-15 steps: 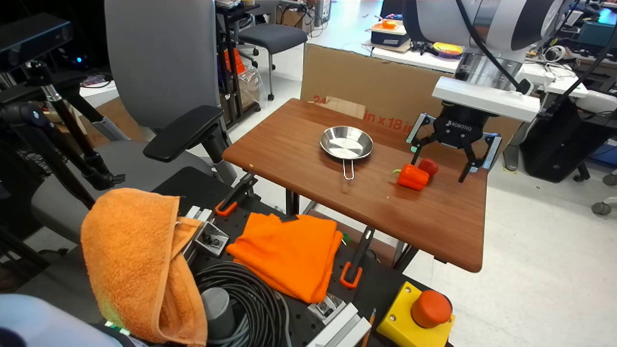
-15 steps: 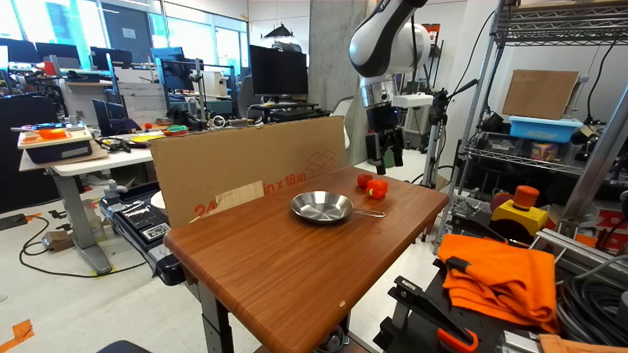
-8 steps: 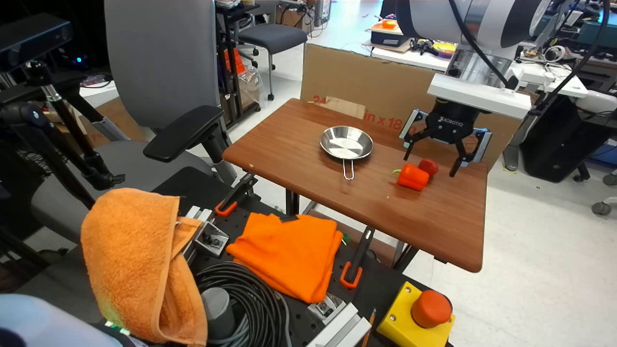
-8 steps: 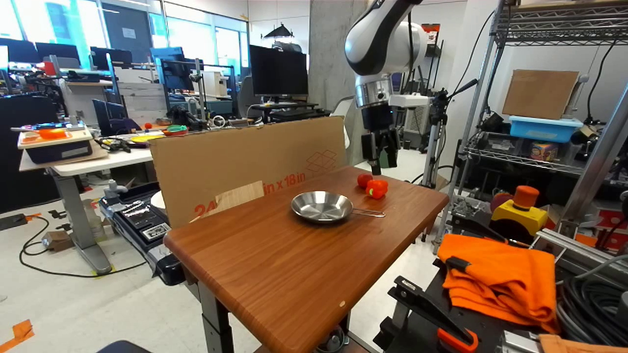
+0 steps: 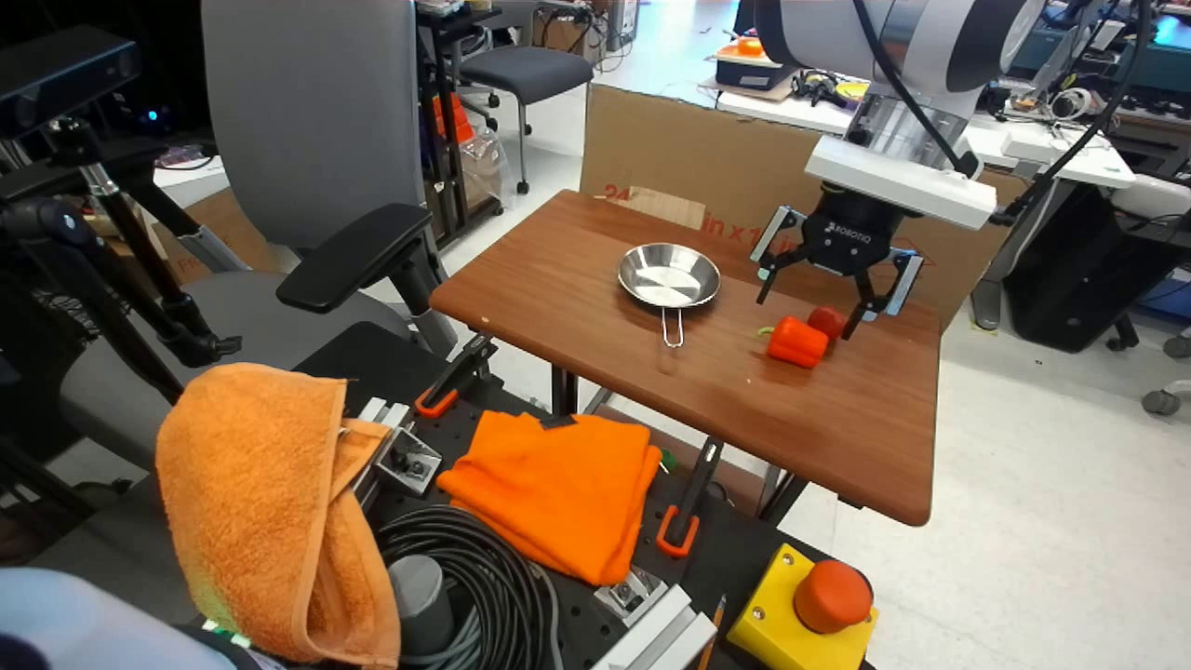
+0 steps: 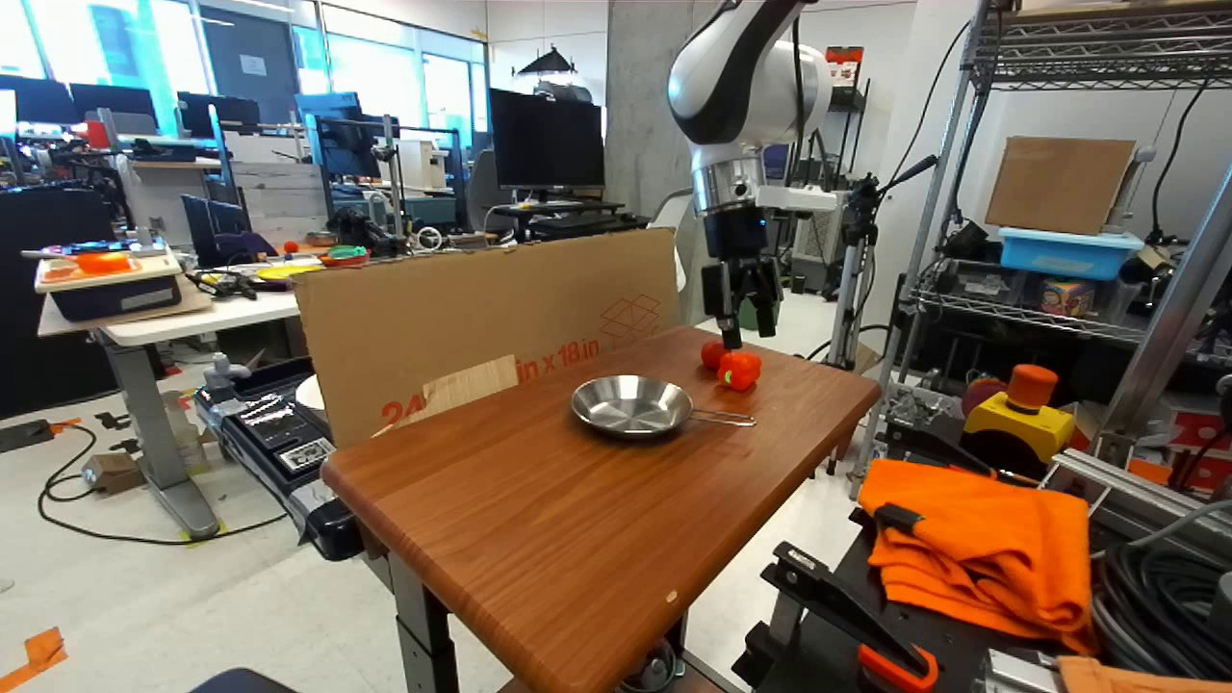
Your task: Put the pepper on the pan
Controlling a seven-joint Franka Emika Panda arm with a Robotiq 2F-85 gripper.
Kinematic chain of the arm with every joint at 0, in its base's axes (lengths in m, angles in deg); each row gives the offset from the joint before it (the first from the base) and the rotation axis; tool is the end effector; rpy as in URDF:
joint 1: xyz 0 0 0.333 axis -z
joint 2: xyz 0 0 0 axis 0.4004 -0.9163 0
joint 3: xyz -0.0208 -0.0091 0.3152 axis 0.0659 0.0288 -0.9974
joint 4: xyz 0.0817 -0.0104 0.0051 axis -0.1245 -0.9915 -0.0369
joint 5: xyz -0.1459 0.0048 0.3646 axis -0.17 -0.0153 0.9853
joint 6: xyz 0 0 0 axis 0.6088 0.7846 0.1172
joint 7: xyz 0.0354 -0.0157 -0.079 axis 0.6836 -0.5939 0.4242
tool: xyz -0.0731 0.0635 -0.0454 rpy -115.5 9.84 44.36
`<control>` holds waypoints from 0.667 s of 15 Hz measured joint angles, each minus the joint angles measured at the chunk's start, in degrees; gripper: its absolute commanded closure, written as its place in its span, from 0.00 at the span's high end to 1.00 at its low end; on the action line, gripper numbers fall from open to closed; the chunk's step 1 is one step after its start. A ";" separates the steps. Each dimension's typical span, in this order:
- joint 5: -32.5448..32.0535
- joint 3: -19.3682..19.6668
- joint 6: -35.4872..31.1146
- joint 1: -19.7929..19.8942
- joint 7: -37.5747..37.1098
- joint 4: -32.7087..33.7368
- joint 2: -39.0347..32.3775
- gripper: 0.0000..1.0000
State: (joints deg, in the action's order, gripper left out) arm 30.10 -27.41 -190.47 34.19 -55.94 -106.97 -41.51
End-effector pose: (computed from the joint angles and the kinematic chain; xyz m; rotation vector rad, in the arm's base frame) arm 0.6032 -0.1493 0.1725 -3.0542 -0.0689 0.5311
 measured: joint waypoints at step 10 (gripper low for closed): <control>0.05 0.82 0.49 0.84 -0.67 0.09 0.00 1.00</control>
State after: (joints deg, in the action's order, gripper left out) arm 30.15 -26.59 -189.98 35.03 -56.61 -106.88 -41.51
